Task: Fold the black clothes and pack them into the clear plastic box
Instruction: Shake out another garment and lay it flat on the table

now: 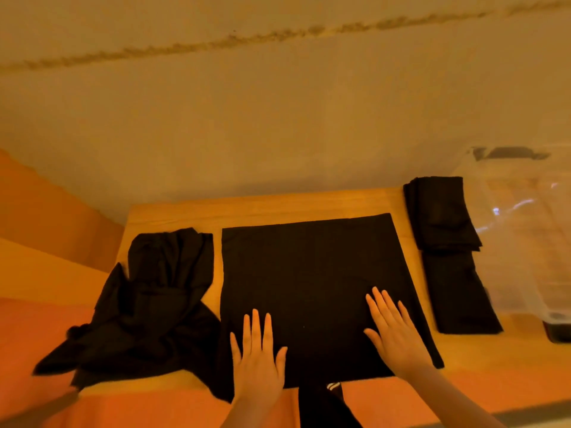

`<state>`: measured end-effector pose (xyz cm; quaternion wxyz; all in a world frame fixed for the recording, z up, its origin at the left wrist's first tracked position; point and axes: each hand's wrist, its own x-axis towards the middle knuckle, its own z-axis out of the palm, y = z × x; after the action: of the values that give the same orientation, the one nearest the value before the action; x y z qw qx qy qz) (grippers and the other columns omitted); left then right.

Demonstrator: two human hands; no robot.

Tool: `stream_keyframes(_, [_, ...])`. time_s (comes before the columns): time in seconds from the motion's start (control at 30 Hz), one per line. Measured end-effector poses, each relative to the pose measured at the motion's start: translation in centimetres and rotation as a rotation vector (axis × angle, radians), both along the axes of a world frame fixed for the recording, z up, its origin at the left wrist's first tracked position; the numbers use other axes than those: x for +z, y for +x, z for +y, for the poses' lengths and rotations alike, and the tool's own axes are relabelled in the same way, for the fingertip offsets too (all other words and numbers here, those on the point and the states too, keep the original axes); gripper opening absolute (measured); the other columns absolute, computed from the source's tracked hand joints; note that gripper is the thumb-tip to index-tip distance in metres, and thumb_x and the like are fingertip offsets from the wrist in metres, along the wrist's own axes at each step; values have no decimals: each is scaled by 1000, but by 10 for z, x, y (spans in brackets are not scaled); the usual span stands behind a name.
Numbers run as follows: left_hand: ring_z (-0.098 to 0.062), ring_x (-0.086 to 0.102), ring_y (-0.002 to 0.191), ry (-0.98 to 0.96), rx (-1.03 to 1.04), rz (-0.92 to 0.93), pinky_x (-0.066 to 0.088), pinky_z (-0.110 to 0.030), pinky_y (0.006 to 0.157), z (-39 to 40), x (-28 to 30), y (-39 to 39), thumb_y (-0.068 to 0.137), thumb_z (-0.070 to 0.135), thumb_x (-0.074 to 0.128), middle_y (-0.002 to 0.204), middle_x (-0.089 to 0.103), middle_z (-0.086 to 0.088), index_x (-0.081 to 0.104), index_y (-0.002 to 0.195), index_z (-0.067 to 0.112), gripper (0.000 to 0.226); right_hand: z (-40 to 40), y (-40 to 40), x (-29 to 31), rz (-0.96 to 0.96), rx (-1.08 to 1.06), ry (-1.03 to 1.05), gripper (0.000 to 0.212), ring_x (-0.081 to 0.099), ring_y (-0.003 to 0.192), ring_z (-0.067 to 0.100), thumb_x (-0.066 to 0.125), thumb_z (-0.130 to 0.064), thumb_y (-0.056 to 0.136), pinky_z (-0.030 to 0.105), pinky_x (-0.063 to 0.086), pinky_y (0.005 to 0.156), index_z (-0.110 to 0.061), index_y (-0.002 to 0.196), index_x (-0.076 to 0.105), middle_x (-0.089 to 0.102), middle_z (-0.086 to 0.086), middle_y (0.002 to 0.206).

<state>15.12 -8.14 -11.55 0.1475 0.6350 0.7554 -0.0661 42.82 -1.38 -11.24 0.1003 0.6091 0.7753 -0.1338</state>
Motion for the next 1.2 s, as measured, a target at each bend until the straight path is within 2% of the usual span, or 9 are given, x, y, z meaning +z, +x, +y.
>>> stream_keyframes(0.2, [-24, 0, 144, 88, -380, 5, 0, -45, 113, -50, -4, -30, 86, 61, 29, 155, 16, -10, 10, 149, 12, 83, -44, 23, 14, -4, 239, -30, 73, -2, 144, 14, 14, -64, 92, 33, 7, 112, -20, 149, 0, 25, -1, 151])
stream_keyframes(0.3, [-23, -7, 145, 102, -511, 28, 0, -43, 113, -60, -11, -58, 81, 49, 40, 157, -4, -7, -4, 148, 11, 89, -64, 42, 1, -43, 319, -90, 104, 2, 144, 15, 64, -58, 73, 35, 5, 112, -19, 149, 4, 20, -1, 155])
stream_keyframes(0.4, [-21, 3, 142, 82, -546, 66, 0, -39, 114, -56, -12, -72, 69, 9, 61, 152, 27, -9, -5, 148, 10, 103, -60, 52, -3, -34, 228, -93, 126, -3, 144, 10, 87, -21, 53, 32, 5, 112, -22, 149, 6, 13, -4, 156])
stream_keyframes(0.5, [-22, 38, 132, 137, -620, 49, 6, -34, 116, -50, -7, -74, 67, 2, 59, 127, 59, -6, 38, 140, 10, 77, -58, 60, -8, -87, 259, 69, 108, 5, 143, 11, 79, 8, 44, 28, 8, 111, -17, 139, 35, 48, 4, 138])
stream_keyframes(0.6, [-9, 66, 100, 62, -638, 18, 45, -21, 93, -39, 3, -79, 33, 13, 92, 104, 71, 6, 74, 96, 23, 66, -53, 71, 4, -80, 296, 67, 93, 56, 117, 15, 86, 5, 27, 25, 43, 98, -21, 114, 64, 65, 4, 117])
stream_keyframes(0.7, [3, 67, 70, 41, -449, -141, 49, -9, 57, -23, 39, -78, 35, 17, 95, 77, 72, 15, 74, 79, 28, 50, -39, 70, 43, 45, 158, -13, 74, 68, 93, 11, 88, -1, 50, 16, 51, 74, -23, 116, 60, 70, -1, 106])
stream_keyframes(0.8, [-14, 67, 78, 9, -145, -344, 50, -27, 68, 5, 85, -79, 88, 20, 62, 89, 72, 0, 70, 99, 21, 13, -10, 70, 80, 171, -79, -153, 30, 63, 104, 19, 58, -11, 90, 19, 47, 82, -11, 119, 62, 66, 6, 113])
stream_keyframes(0.9, [-24, 63, 70, 79, -31, -548, 48, -40, 69, 33, 128, -91, 90, 17, 58, 79, 70, -5, 65, 86, 31, 16, 20, 73, 123, 330, -173, -139, 16, 62, 93, 17, 58, -10, 90, 15, 42, 69, -12, 102, 68, 67, -1, 95])
stream_keyframes(1.2, [-7, 54, 65, 406, 43, -645, 40, -12, 57, 85, 255, -106, 89, 10, 59, 69, 59, 10, 63, 74, 21, 19, 62, 63, 257, 628, -266, 193, 18, 57, 87, 24, 56, -3, 89, 28, 40, 75, -17, 82, 64, 60, 2, 81])
